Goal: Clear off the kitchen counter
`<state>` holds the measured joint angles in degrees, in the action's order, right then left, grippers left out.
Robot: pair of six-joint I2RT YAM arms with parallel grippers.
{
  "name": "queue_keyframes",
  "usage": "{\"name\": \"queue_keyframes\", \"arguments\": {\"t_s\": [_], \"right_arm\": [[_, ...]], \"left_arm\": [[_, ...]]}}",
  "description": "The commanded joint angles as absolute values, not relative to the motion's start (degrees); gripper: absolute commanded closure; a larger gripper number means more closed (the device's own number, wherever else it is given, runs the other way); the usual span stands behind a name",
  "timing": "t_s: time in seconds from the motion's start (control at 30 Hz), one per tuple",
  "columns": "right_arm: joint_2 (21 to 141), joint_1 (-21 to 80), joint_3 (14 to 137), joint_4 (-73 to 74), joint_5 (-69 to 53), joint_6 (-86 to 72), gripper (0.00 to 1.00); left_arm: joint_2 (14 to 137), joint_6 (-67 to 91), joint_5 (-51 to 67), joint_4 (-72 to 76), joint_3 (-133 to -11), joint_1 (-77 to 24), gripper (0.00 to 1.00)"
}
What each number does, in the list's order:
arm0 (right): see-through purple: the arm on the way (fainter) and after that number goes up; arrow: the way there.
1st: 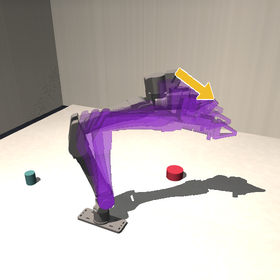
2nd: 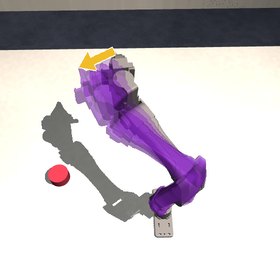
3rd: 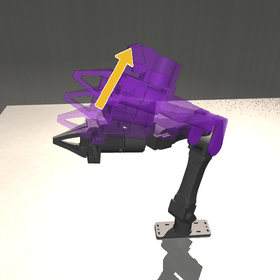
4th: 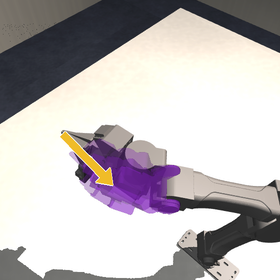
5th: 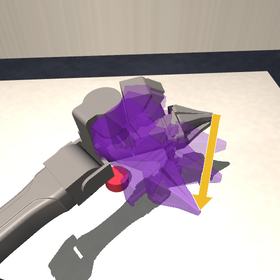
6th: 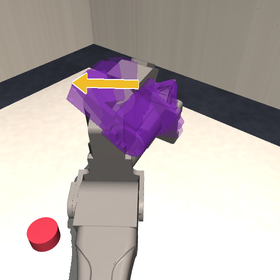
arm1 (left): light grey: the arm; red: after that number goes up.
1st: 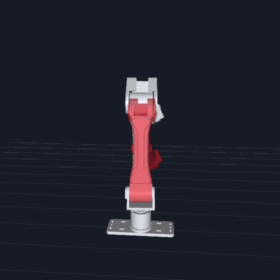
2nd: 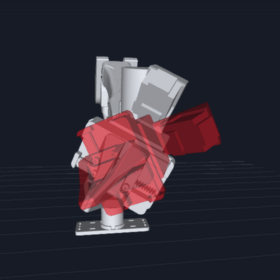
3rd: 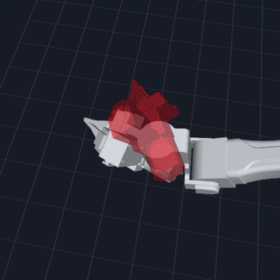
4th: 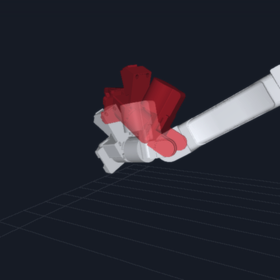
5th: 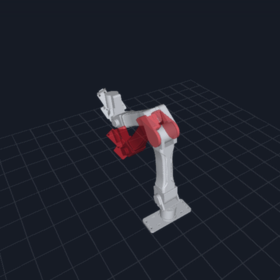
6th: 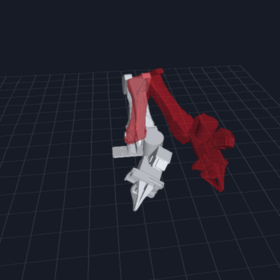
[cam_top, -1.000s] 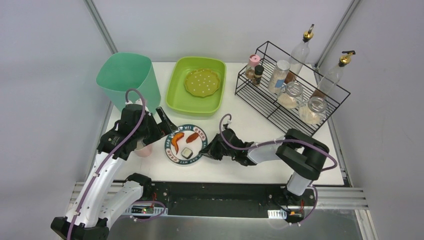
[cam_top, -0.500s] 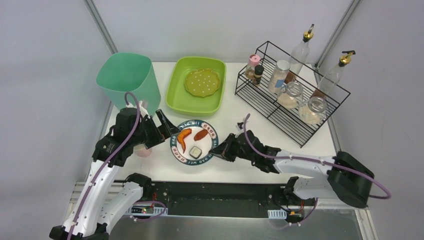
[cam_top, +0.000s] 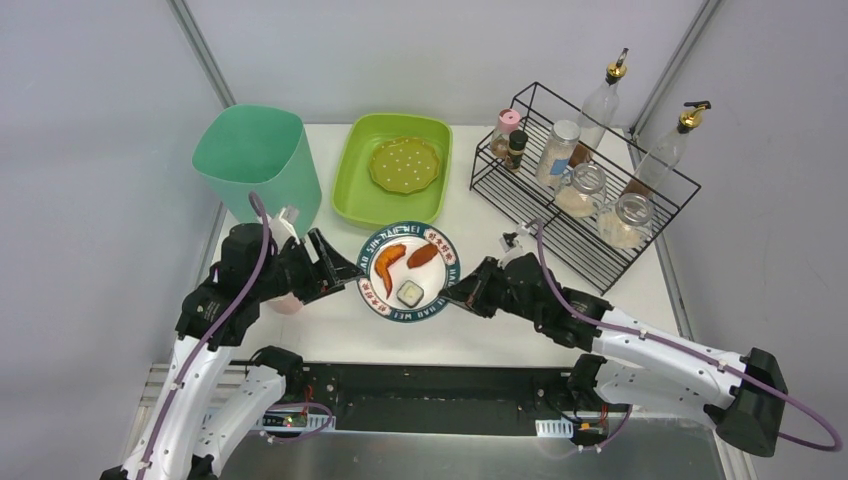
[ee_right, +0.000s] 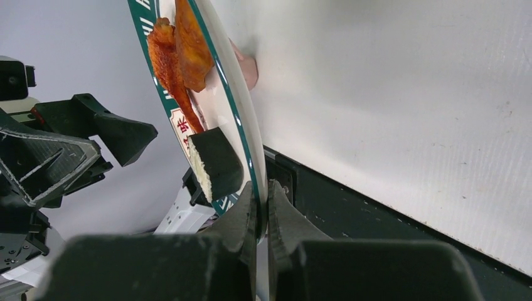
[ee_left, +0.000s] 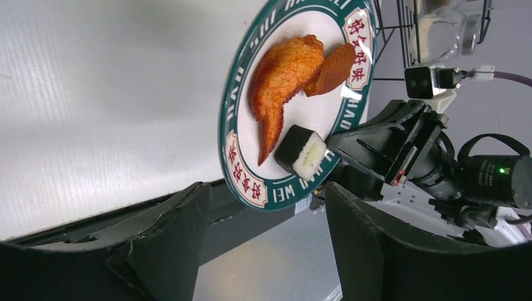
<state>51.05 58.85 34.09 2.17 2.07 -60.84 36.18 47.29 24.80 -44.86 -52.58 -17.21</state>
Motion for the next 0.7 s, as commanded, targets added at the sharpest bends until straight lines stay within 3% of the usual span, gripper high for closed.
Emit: {"name": "queue_keyframes", "arguments": {"t_s": [0.0, 0.67], "right_arm": [[48.84, 58.71, 39.08, 1.24, 1.29, -61.27, 1.00], [46.10, 58.69, 45.22, 6.27, -3.59, -63.15, 1.00]], "left_arm": [[34.66, 49.02, 28.69, -42.57, -53.50, -17.31, 0.34], [32.13, 48.23, 31.33, -41.57, -50.71, -17.36, 0.45]]}}
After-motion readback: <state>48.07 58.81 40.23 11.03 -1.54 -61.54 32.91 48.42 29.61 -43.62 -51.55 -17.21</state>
